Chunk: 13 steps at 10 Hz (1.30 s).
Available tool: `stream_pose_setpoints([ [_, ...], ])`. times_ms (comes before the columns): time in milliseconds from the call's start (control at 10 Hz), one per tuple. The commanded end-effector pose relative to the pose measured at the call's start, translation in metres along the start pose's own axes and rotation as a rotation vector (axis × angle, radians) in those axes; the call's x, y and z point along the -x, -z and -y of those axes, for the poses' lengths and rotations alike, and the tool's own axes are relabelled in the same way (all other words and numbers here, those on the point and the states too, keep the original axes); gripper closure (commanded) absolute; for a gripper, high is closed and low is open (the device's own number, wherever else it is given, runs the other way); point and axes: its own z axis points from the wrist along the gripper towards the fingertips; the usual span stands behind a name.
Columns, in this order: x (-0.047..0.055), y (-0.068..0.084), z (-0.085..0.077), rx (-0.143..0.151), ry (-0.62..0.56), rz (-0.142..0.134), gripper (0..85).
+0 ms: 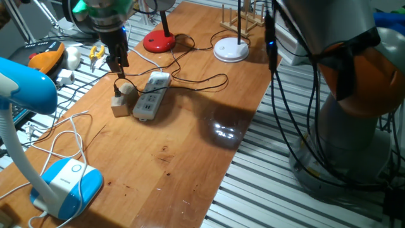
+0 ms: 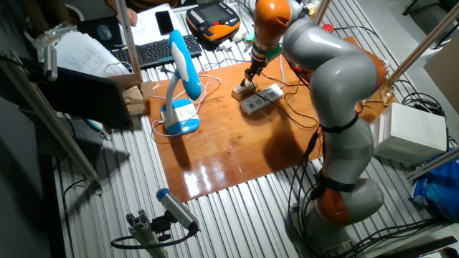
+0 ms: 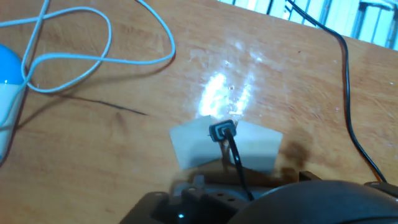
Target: Plug in the power cord of the desk lamp, turn on the socket, and light up the desk lamp
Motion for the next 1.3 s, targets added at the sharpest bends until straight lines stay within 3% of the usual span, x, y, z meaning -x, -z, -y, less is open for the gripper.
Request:
stream_pose_setpoints([
  [0, 0.000, 0.000, 0.000, -0.006, 0.008, -0.004, 34.0],
  [100, 0.000, 0.000, 0.000, -0.017, 0.011, -0.002, 34.0],
  [300, 0.000, 0.000, 0.000, 0.012, 0.017, -0.004, 34.0],
  [500, 0.000, 0.000, 0.000, 0.014, -0.001, 0.002, 34.0],
  [600, 0.015, -0.002, -0.007, 0.001, -0.017, -0.003, 34.0],
  [800, 0.032, -0.011, -0.007, -0.008, -0.003, 0.000, 34.0],
  [1100, 0.044, -0.024, -0.004, -0.014, 0.015, -0.015, 34.0],
  [1200, 0.047, -0.030, -0.003, -0.002, 0.017, -0.026, 34.0],
])
